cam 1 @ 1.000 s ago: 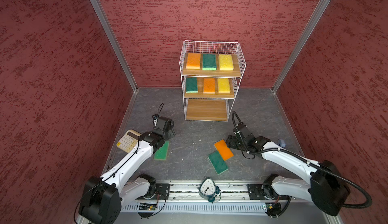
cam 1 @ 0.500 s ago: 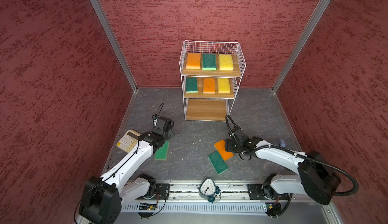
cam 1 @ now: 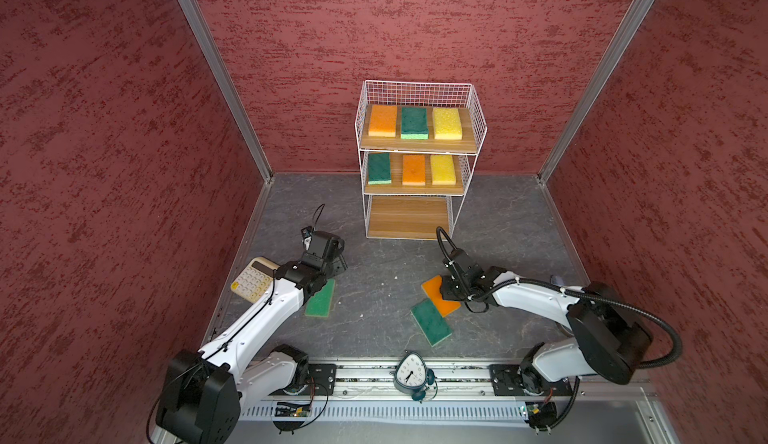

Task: Place and organize the cleaning sponges onto the shelf
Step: 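Lower the right gripper over the orange sponge on the table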

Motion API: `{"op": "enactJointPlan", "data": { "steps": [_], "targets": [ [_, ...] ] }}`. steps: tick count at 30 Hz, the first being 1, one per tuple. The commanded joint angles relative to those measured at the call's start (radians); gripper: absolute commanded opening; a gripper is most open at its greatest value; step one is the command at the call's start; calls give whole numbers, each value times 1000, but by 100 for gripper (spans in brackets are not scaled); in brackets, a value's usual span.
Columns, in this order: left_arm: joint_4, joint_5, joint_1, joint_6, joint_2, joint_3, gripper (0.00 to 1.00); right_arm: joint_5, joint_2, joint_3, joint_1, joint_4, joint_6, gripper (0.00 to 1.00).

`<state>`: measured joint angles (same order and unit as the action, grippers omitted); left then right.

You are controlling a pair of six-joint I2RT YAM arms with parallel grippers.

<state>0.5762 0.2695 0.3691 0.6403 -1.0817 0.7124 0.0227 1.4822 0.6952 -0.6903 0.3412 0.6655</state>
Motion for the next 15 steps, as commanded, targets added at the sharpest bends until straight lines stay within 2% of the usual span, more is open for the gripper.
{"op": "enactJointPlan", "data": {
  "steps": [1, 5, 15],
  "targets": [
    [8, 9, -6, 10, 11, 17, 67, 40, 59, 26, -3, -3, 17, 35],
    [11, 13, -6, 7, 12, 19, 67, 108, 75, 63, 15, 28, 30, 33],
    [3, 7, -7, 17, 11, 14, 66, 134, 35, 67, 150, -17, 30, 32]
  ]
}}
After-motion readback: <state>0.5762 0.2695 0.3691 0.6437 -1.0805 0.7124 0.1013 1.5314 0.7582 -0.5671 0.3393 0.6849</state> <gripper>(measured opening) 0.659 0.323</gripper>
